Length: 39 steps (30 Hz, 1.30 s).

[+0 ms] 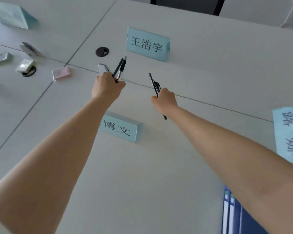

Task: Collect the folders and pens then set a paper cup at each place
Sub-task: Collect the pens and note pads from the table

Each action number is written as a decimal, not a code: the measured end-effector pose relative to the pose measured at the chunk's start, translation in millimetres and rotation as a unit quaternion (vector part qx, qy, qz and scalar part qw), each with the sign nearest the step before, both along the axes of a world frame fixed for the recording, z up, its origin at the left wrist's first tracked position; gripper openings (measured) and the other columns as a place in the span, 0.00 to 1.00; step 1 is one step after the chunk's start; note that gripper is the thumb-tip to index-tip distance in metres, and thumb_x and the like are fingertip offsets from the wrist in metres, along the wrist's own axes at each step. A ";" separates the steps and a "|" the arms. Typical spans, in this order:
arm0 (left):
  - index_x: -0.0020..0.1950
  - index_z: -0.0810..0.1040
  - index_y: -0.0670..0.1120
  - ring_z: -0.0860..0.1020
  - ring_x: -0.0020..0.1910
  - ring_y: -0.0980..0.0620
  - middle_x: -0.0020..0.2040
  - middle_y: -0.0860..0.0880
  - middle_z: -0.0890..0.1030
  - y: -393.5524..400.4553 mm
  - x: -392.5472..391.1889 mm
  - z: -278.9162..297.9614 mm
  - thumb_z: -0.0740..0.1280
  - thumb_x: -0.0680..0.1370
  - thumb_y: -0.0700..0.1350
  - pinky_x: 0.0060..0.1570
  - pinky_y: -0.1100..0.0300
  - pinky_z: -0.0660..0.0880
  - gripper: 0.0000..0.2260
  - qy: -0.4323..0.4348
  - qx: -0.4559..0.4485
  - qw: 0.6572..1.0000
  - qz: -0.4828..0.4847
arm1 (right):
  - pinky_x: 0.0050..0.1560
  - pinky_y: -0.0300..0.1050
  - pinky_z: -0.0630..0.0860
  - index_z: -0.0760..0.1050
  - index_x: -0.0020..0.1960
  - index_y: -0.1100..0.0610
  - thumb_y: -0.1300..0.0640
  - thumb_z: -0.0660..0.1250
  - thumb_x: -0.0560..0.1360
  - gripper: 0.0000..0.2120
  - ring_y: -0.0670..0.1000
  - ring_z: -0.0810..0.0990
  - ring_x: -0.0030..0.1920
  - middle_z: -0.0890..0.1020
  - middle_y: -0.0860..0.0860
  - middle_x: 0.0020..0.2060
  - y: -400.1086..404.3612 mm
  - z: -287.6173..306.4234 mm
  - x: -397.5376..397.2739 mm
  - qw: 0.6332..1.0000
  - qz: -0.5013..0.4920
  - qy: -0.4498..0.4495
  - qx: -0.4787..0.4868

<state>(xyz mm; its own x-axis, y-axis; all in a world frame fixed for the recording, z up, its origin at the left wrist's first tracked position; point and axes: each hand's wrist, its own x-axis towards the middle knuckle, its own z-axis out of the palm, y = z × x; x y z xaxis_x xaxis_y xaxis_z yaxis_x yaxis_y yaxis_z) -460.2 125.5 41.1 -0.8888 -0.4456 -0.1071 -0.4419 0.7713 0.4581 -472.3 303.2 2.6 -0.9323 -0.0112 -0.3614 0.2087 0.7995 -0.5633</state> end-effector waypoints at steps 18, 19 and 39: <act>0.46 0.76 0.38 0.73 0.37 0.44 0.39 0.42 0.78 173.1 374.6 23.3 0.56 0.80 0.53 0.38 0.54 0.69 0.19 0.034 0.270 0.937 0.221 | 0.33 0.48 0.69 0.65 0.39 0.56 0.56 0.55 0.77 0.09 0.55 0.69 0.32 0.72 0.55 0.35 125.3 71.6 323.7 0.976 0.032 -0.073 -0.201; 0.45 0.76 0.40 0.72 0.36 0.45 0.38 0.44 0.76 178.9 396.6 23.1 0.56 0.80 0.52 0.36 0.55 0.67 0.17 0.033 0.284 0.930 0.229 | 0.30 0.46 0.67 0.64 0.40 0.56 0.57 0.54 0.77 0.08 0.54 0.67 0.30 0.71 0.54 0.34 128.7 69.7 342.1 0.972 0.031 -0.099 -0.211; 0.50 0.75 0.44 0.64 0.29 0.54 0.31 0.49 0.67 56.1 680.5 44.7 0.56 0.83 0.50 0.29 0.59 0.62 0.12 0.145 0.429 0.795 0.404 | 0.39 0.48 0.68 0.74 0.52 0.59 0.44 0.52 0.81 0.20 0.48 0.67 0.32 0.71 0.48 0.33 -33.1 79.5 551.1 0.946 0.235 -0.145 -0.168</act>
<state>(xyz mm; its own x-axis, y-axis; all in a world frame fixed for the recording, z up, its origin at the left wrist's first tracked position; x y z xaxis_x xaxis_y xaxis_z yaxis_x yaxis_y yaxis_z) 220.3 181.6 85.9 -0.3926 -0.7572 -0.5220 -0.4134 -0.3618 0.8356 78.8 270.1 82.1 -0.6581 -0.5595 -0.5038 0.0604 0.6277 -0.7761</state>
